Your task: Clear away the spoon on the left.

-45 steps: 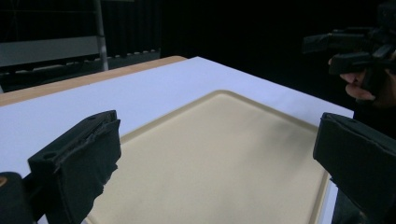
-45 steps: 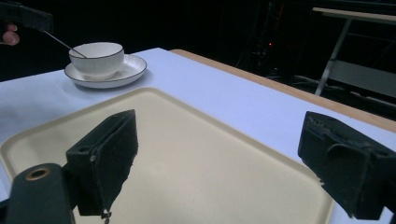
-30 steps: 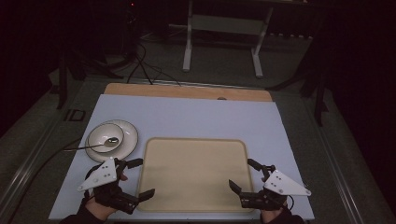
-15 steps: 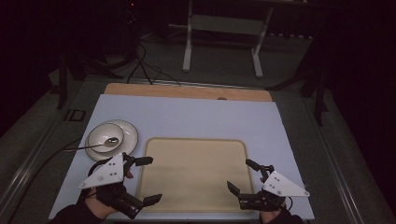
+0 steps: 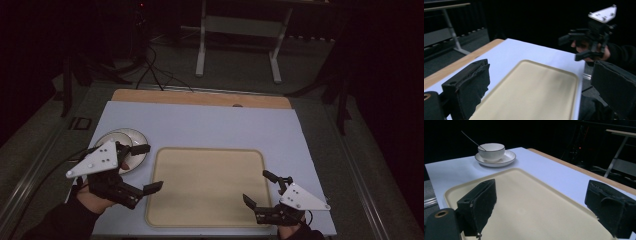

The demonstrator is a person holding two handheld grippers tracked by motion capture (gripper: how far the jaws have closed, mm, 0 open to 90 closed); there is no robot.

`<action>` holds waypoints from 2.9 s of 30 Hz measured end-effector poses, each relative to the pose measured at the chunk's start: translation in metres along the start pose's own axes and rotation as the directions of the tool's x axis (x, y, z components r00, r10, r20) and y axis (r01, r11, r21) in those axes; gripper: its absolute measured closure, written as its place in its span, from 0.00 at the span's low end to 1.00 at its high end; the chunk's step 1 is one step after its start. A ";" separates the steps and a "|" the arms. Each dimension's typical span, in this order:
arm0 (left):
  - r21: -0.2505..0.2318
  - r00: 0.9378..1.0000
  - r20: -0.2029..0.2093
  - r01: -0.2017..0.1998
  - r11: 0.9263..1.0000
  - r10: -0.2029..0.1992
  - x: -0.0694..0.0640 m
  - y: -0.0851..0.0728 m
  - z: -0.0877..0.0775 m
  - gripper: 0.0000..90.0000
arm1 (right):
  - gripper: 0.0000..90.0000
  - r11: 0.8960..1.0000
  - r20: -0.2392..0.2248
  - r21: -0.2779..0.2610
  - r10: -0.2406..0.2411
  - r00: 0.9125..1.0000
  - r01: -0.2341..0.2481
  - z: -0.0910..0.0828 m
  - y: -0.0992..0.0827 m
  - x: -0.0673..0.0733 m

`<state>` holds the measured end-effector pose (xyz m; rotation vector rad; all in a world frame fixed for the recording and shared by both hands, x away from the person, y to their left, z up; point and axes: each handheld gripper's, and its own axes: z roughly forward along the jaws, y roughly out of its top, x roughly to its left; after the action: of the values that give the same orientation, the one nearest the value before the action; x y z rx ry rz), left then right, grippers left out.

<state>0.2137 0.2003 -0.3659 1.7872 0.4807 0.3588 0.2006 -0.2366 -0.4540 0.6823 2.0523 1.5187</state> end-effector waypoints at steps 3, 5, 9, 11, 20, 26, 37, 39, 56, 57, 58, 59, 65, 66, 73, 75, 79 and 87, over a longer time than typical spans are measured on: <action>-0.003 1.000 -0.020 0.010 1.000 -0.010 0.007 0.000 -0.003 0.05 | 0.12 1.000 0.001 -0.007 -0.001 1.000 0.001 0.000 0.000 0.000; -0.009 0.999 -0.037 0.033 0.999 -0.033 0.015 -0.002 -0.007 0.05 | 0.12 1.000 0.002 -0.006 -0.001 1.000 0.001 0.000 0.000 0.000; -0.017 0.993 -0.099 0.067 0.998 -0.068 0.029 -0.006 -0.015 0.05 | 0.12 1.000 -0.001 -0.003 -0.002 1.000 0.002 0.000 0.000 0.000; -0.007 0.984 -0.158 0.077 0.997 -0.078 0.038 -0.011 -0.021 0.06 | 0.12 1.000 -0.005 -0.001 -0.003 1.000 0.003 0.001 0.000 0.000; -0.012 0.944 -0.291 0.161 0.987 -0.158 0.056 -0.029 -0.044 0.07 | 0.12 1.000 -0.006 0.000 0.002 1.000 -0.002 0.001 -0.001 0.000; -0.046 0.874 -0.407 0.272 0.961 -0.267 0.073 -0.054 -0.067 0.11 | 0.12 1.000 -0.009 0.005 0.001 1.000 0.000 0.002 -0.001 0.000; -0.144 0.674 -0.592 0.452 0.880 -0.443 0.098 -0.107 -0.100 0.17 | 0.12 1.000 -0.016 0.014 0.001 1.000 0.000 0.004 -0.002 0.001; -0.155 0.620 -0.630 0.489 0.858 -0.467 0.101 -0.119 -0.104 0.17 | 0.12 1.000 -0.018 0.014 0.001 1.000 0.000 0.004 -0.002 0.001; -0.248 0.428 -0.668 0.643 0.725 -0.609 0.101 -0.150 -0.098 0.34 | 0.12 1.000 -0.022 0.018 0.005 1.000 -0.004 0.005 -0.002 0.000; -0.258 0.417 -0.669 0.646 0.719 -0.615 0.101 -0.151 -0.097 0.36 | 0.12 1.000 -0.024 0.019 0.007 1.000 -0.006 0.005 -0.002 0.000; -0.274 0.409 -0.659 0.652 0.707 -0.632 0.100 -0.154 -0.096 0.45 | 0.12 1.000 -0.027 0.023 0.009 1.000 -0.008 0.005 -0.003 0.000; -0.274 0.409 -0.659 0.652 0.707 -0.632 0.100 -0.154 -0.096 0.47 | 0.12 1.000 -0.027 0.023 0.009 1.000 -0.008 0.005 -0.003 0.000; -0.341 0.367 -0.631 0.660 0.670 -0.683 0.100 -0.159 -0.096 0.63 | 0.12 1.000 -0.030 0.025 0.005 1.000 -0.004 0.006 -0.003 0.001; -0.354 0.361 -0.624 0.660 0.663 -0.693 0.101 -0.160 -0.096 0.67 | 0.12 1.000 -0.031 0.024 0.005 1.000 -0.004 0.006 -0.003 0.001; -0.374 0.361 -0.596 0.666 0.646 -0.717 0.104 -0.163 -0.094 0.85 | 0.12 1.000 -0.032 0.028 0.002 0.999 -0.001 0.006 -0.003 0.000; -0.378 0.360 -0.596 0.663 0.647 -0.717 0.103 -0.163 -0.093 0.88 | 0.12 1.000 -0.032 0.028 0.003 0.999 -0.002 0.006 -0.003 0.000; -0.396 0.361 -0.581 0.657 0.641 -0.729 0.102 -0.162 -0.094 0.94 | 0.12 1.000 -0.031 0.027 0.007 0.999 -0.006 0.006 -0.003 0.000; -0.408 0.395 -0.566 0.629 0.662 -0.724 0.101 -0.157 -0.099 0.99 | 0.12 1.000 -0.030 0.026 0.009 0.999 -0.008 0.006 -0.003 0.000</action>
<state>0.2331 0.3689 -0.4919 1.1007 1.6548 0.4482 0.2044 -0.2327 -0.4586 0.6827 2.0980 1.5183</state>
